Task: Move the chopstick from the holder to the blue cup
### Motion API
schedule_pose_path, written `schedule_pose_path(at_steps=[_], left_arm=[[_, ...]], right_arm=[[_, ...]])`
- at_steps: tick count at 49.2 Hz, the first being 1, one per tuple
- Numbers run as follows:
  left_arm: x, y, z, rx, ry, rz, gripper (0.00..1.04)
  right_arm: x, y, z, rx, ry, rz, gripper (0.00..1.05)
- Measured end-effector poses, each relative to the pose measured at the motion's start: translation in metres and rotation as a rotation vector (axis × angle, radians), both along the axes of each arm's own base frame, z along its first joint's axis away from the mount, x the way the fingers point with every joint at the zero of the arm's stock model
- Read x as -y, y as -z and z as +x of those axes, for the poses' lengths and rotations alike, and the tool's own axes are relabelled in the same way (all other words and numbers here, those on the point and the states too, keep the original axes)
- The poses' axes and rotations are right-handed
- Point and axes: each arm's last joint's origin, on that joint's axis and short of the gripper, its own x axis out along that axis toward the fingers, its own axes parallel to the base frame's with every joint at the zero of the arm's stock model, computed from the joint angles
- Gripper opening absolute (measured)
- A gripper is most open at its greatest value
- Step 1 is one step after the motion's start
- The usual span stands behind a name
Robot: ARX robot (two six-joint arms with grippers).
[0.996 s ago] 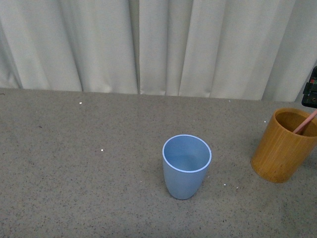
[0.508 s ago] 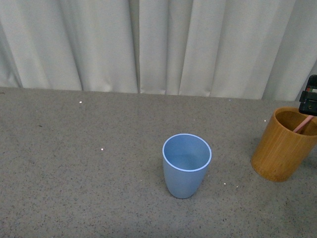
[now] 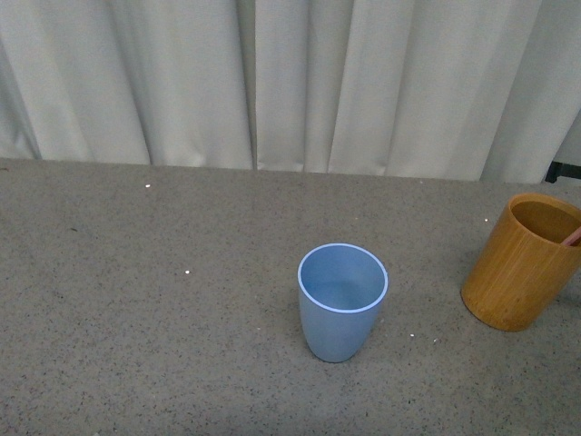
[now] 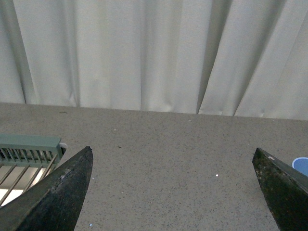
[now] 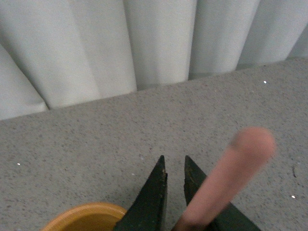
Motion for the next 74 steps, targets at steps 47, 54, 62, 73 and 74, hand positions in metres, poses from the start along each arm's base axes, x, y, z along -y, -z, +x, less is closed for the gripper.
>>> schedule_pose_path(at_steps=[47, 54, 62, 73, 74], left_arm=[[0.000, 0.000, 0.000, 0.000, 0.000, 0.000, 0.98], [0.000, 0.000, 0.000, 0.000, 0.000, 0.000, 0.98], [0.000, 0.000, 0.000, 0.000, 0.000, 0.000, 0.98], [0.000, 0.000, 0.000, 0.000, 0.000, 0.000, 0.98], [0.000, 0.000, 0.000, 0.000, 0.000, 0.000, 0.98]], right_arm=[[0.009, -0.060, -0.032, 0.202, -0.018, -0.026, 0.01], [0.011, -0.079, -0.040, 0.247, -0.020, -0.007, 0.01], [0.010, -0.096, -0.047, 0.291, -0.029, 0.010, 0.01], [0.003, -0.126, -0.056, 0.366, -0.057, 0.063, 0.01], [0.002, -0.129, -0.057, 0.373, -0.059, 0.069, 0.01]])
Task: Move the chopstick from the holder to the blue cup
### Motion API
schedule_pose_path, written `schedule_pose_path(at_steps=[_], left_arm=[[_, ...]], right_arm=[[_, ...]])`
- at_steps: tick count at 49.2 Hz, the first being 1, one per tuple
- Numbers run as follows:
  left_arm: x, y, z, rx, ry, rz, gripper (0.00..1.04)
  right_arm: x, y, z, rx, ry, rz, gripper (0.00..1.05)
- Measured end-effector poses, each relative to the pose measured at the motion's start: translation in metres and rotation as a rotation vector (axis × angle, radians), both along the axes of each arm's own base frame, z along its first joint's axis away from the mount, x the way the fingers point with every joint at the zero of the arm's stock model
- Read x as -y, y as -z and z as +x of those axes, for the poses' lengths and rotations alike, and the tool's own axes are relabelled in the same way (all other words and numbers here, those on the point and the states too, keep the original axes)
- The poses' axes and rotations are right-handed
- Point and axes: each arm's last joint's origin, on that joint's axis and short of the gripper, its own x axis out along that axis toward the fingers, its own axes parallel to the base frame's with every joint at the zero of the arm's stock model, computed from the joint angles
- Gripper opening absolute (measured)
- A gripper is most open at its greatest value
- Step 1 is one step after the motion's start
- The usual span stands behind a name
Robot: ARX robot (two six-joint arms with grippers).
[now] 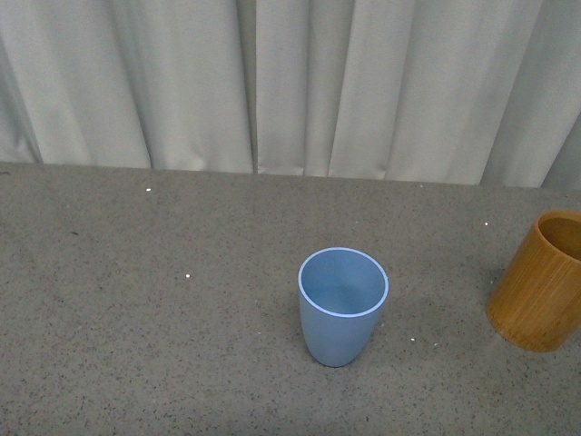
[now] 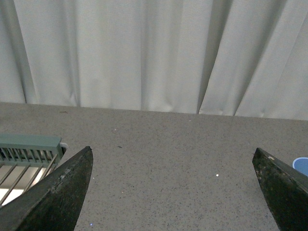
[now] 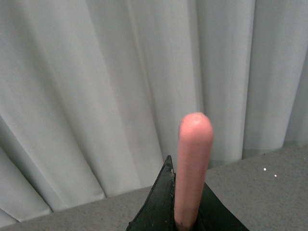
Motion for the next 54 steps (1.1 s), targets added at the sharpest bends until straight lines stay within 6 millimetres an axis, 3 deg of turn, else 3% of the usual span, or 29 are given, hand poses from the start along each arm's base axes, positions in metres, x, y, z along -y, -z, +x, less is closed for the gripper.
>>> schedule_pose_path(at_steps=[11, 22, 36, 54], left_arm=[[0.000, 0.000, 0.000, 0.000, 0.000, 0.000, 0.98], [0.000, 0.000, 0.000, 0.000, 0.000, 0.000, 0.98], [0.000, 0.000, 0.000, 0.000, 0.000, 0.000, 0.98], [0.000, 0.000, 0.000, 0.000, 0.000, 0.000, 0.98]], right_arm=[[-0.025, -0.024, -0.015, 0.073, -0.068, 0.047, 0.01], [-0.060, -0.023, -0.018, 0.086, -0.127, 0.070, 0.01], [-0.119, 0.018, -0.017, -0.004, -0.222, 0.099, 0.01], [-0.144, 0.043, -0.019, -0.057, -0.253, 0.088, 0.01]])
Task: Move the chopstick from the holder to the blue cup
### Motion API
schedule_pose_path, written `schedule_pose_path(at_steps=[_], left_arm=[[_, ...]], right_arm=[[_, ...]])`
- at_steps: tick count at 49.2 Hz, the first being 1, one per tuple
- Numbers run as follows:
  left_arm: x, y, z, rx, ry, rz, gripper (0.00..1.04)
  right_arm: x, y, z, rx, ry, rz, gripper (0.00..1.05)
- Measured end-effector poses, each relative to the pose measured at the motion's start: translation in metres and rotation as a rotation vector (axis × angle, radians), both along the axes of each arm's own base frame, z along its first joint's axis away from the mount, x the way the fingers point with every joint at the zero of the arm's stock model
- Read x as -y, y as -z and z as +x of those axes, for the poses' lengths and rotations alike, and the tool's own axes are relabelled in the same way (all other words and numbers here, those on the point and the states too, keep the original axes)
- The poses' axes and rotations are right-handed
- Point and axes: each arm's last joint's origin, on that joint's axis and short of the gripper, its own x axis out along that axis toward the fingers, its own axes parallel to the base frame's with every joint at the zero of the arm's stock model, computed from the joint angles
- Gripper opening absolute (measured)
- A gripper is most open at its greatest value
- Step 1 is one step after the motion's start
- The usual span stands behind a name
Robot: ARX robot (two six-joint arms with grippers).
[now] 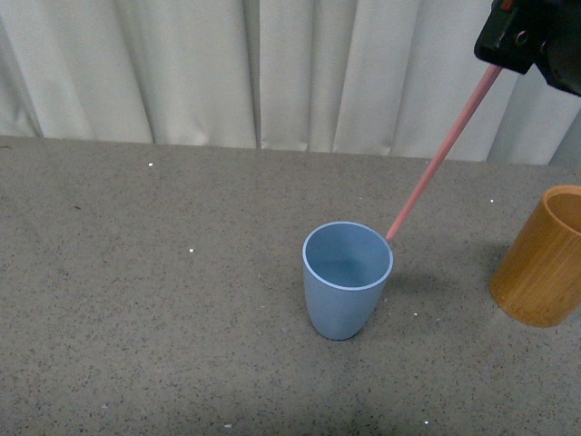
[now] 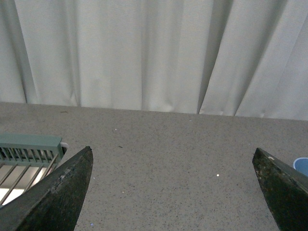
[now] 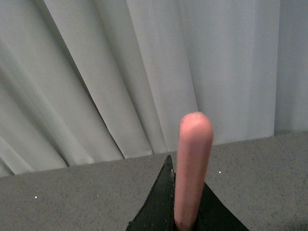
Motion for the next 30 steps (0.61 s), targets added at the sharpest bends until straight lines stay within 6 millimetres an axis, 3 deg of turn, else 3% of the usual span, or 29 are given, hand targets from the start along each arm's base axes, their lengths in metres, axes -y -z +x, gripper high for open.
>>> schedule_pose_path(at_steps=[15, 30], left_arm=[[0.000, 0.000, 0.000, 0.000, 0.000, 0.000, 0.98], [0.000, 0.000, 0.000, 0.000, 0.000, 0.000, 0.98]], right_arm=[[-0.004, 0.019, 0.001, -0.045, -0.004, -0.018, 0.01], [-0.007, 0.025, 0.001, -0.066, 0.008, -0.032, 0.01]])
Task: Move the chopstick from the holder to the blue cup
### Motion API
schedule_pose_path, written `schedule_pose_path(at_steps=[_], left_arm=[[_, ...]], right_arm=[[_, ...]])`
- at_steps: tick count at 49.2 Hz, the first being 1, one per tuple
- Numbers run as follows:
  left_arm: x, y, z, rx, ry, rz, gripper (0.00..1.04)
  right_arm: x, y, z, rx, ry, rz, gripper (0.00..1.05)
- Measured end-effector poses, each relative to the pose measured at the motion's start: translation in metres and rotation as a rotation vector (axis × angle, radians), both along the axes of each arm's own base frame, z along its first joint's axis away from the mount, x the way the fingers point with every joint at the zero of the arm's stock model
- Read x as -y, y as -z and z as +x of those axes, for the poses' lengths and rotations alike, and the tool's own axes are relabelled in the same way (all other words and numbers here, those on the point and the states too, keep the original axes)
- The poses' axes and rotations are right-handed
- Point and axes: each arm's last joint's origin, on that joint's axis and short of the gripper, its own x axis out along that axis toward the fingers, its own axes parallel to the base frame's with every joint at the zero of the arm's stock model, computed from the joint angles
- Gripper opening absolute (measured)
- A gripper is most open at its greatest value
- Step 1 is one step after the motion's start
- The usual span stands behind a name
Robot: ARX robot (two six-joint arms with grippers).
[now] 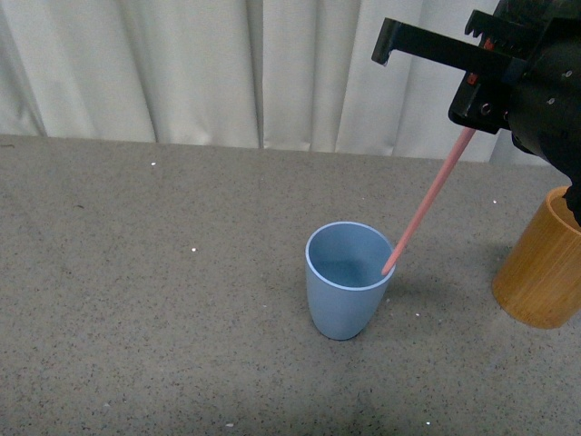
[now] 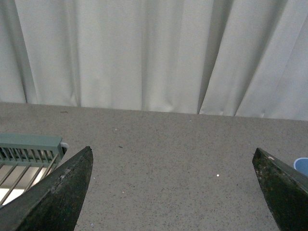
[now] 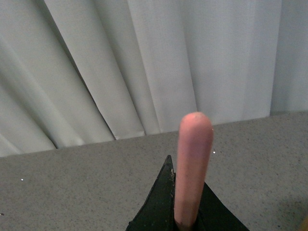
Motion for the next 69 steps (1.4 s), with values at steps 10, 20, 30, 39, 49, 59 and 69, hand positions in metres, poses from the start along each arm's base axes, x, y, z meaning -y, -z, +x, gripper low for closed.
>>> schedule_pose_path(at_steps=[10, 20, 30, 39, 49, 59, 69], left_arm=[[0.000, 0.000, 0.000, 0.000, 0.000, 0.000, 0.98], [0.000, 0.000, 0.000, 0.000, 0.000, 0.000, 0.98], [0.000, 0.000, 0.000, 0.000, 0.000, 0.000, 0.98], [0.000, 0.000, 0.000, 0.000, 0.001, 0.000, 0.98], [0.000, 0.000, 0.000, 0.000, 0.000, 0.000, 0.98], [0.000, 0.000, 0.000, 0.000, 0.000, 0.000, 0.98], [0.000, 0.000, 0.000, 0.000, 0.000, 0.000, 0.98]], right_arm=[[-0.005, 0.001, -0.003, -0.009, -0.038, -0.006, 0.36], [0.009, -0.010, -0.011, 0.014, -0.004, 0.001, 0.70], [0.089, -0.008, -0.067, 0.072, -0.029, -0.170, 0.65], [0.142, 0.019, -0.150, -0.006, 0.016, -0.234, 0.29], [0.143, 0.011, -0.165, 0.129, 0.024, -0.248, 0.01], [0.143, 0.011, -0.165, 0.130, 0.026, -0.248, 0.01], [0.143, 0.011, -0.165, 0.130, 0.024, -0.250, 0.09]])
